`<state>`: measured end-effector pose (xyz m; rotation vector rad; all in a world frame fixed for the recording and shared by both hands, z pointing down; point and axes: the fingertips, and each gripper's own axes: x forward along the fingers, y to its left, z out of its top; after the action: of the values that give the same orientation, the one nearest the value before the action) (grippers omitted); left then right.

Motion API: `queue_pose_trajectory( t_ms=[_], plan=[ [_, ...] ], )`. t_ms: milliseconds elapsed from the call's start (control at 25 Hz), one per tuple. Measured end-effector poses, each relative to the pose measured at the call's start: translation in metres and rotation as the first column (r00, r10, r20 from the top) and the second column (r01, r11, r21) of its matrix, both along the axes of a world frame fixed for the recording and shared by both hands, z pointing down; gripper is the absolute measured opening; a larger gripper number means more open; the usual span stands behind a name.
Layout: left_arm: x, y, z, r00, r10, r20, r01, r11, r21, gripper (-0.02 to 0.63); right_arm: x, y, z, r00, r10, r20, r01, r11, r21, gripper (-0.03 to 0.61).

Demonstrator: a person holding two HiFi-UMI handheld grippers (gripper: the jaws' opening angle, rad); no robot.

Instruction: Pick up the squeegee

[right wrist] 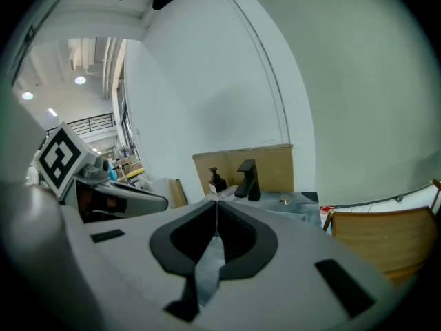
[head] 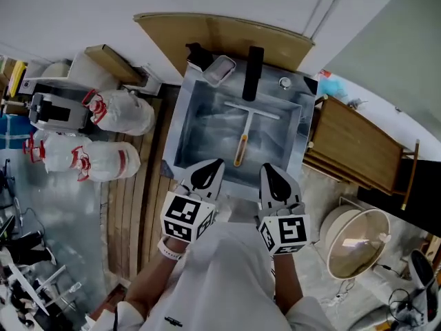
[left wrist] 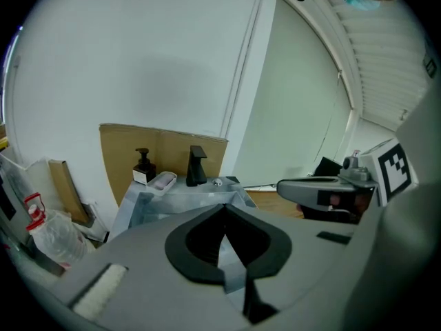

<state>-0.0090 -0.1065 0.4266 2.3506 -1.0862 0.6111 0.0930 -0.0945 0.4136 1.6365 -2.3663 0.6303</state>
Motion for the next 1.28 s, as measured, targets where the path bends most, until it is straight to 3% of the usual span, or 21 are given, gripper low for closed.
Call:
queue_pose_trajectory(
  t_ms=[560, 1000, 1280],
  plan=[
    [0.047, -0.059, 0.088, 0.998, -0.015, 0.055, 0.02, 0.995, -0.097, 0.005, 0.035, -0.045, 0.063, 0.997, 0.048, 0.055, -0.043, 0.995, -0.092, 0.006],
    [0.066, -0.097, 0.175, 0.992, -0.065, 0.11, 0.085, 0.979, -0.185, 0.006, 0.025, -0.074, 0.109, 0.994, 0.027, 0.102, -0.011, 0.988, -0.152, 0.006],
    [0.071, -0.113, 0.224, 0.989, -0.07, 0.127, 0.099, 0.966, -0.24, 0.008, 0.036, -0.081, 0.141, 0.99, 0.07, 0.122, -0.046, 0.979, -0.197, 0.006]
  ],
)
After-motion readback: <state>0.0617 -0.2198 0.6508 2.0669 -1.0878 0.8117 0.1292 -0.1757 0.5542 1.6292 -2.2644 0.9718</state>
